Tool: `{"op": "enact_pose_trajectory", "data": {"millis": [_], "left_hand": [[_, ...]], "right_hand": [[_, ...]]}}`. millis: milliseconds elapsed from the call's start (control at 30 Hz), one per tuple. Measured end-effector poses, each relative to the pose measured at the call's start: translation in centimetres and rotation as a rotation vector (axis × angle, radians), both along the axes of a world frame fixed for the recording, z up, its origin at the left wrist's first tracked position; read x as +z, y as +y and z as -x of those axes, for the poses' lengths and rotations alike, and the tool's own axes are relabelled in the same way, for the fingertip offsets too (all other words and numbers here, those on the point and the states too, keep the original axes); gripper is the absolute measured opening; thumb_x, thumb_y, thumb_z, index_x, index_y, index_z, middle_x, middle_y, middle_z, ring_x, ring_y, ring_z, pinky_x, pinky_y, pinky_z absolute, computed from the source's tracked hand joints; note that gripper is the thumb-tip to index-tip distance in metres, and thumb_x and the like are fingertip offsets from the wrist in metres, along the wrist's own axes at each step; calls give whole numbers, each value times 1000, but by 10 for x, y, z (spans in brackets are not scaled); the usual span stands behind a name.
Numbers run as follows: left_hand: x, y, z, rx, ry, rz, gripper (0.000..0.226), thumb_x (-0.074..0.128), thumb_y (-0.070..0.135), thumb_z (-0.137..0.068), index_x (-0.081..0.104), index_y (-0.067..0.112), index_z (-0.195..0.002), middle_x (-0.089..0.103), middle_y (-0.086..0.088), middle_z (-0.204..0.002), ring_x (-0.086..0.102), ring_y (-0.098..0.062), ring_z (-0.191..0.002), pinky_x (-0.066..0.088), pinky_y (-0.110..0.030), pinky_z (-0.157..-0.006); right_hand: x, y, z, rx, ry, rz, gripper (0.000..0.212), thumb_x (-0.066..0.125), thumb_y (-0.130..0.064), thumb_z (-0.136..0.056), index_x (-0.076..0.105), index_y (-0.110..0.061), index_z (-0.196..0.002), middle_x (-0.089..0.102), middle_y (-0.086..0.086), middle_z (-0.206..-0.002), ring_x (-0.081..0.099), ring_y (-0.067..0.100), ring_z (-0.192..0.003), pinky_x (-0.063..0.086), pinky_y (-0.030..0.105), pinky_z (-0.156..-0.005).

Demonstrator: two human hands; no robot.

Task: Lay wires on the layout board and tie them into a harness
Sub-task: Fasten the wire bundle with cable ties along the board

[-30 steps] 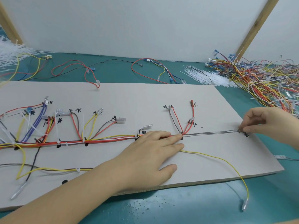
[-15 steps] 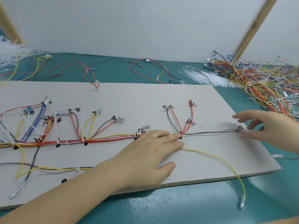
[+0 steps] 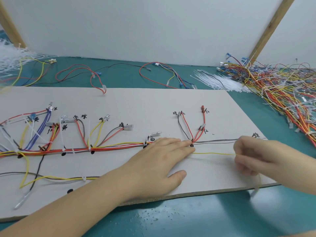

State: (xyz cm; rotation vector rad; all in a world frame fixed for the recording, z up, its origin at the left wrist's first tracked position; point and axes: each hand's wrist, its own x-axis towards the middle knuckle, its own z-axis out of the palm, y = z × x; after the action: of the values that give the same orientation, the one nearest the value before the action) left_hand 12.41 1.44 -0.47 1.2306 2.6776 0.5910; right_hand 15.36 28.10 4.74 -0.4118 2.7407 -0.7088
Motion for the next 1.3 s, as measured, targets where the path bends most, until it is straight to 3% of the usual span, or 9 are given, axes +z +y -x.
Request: {"op": "enact_pose_trajectory", "data": {"millis": [167,300,333,400,500,667,867,1100,1300], "left_hand": [[1,-1,0,-17,-1,-4,68,26,45,-85,2,33,-147,5,20,-155,1,5,-139,-10,-14,-111],[0,0,0,-10,0,9,67,23,45,-85,4,31,-148,-2,20,-154,-4,5,-139,-16,-12,-108],[-1,1,0,-12,4,20,68,22,45,-85,5,31,-148,-5,21,-153,-6,4,-140,-18,-12,-107],[-1,1,1,-19,10,41,68,20,47,-84,4,30,-149,-13,24,-147,-10,6,-139,-21,-11,-104],[-1,2,1,-26,19,63,69,18,48,-84,2,29,-149,-18,24,-141,-15,12,-131,-23,-11,-103],[0,2,1,-27,7,63,69,18,48,-83,3,30,-149,-18,24,-141,-15,13,-128,-22,-11,-102],[1,2,0,-22,15,54,70,18,48,-84,4,29,-149,-19,23,-142,-17,12,-129,-23,-11,-102],[0,3,1,-30,37,91,72,18,49,-82,3,27,-149,-22,21,-140,-20,11,-126,-28,-12,-99],[-1,3,0,-28,34,108,73,16,50,-82,0,28,-149,-26,20,-140,-27,10,-126,-29,-14,-99]], "right_hand": [[7,43,19,-194,59,63,10,64,-35,-80,69,-37,-88,65,6,-62,50,13,-39,41,17,-42],[4,68,27,-400,128,57,20,73,-55,-68,72,-40,-83,69,3,-62,65,12,-54,51,32,-58],[0,72,32,-423,116,60,8,74,-43,-74,72,-41,-82,71,1,-64,68,11,-59,51,35,-60],[-7,77,37,-457,134,23,23,73,-20,-79,71,-43,-80,72,-4,-66,70,7,-64,47,27,-58],[-12,82,38,-505,149,-3,31,74,-15,-77,71,-46,-77,72,-9,-68,70,5,-65,51,25,-60],[-13,85,43,-435,173,-72,38,71,-10,-80,68,-48,-77,71,-14,-69,68,3,-61,51,24,-74],[-15,76,49,-421,233,-229,36,66,-5,-83,64,-36,-65,66,-17,-57,64,2,-55,47,26,-52],[-6,66,54,-363,198,-330,31,72,-8,-79,63,-35,-67,64,-26,-59,60,1,-66,36,19,-56],[13,77,73,-221,-175,-303,32,77,-14,-74,68,-42,-85,67,-23,-76,65,0,-69,47,21,-68]]}}
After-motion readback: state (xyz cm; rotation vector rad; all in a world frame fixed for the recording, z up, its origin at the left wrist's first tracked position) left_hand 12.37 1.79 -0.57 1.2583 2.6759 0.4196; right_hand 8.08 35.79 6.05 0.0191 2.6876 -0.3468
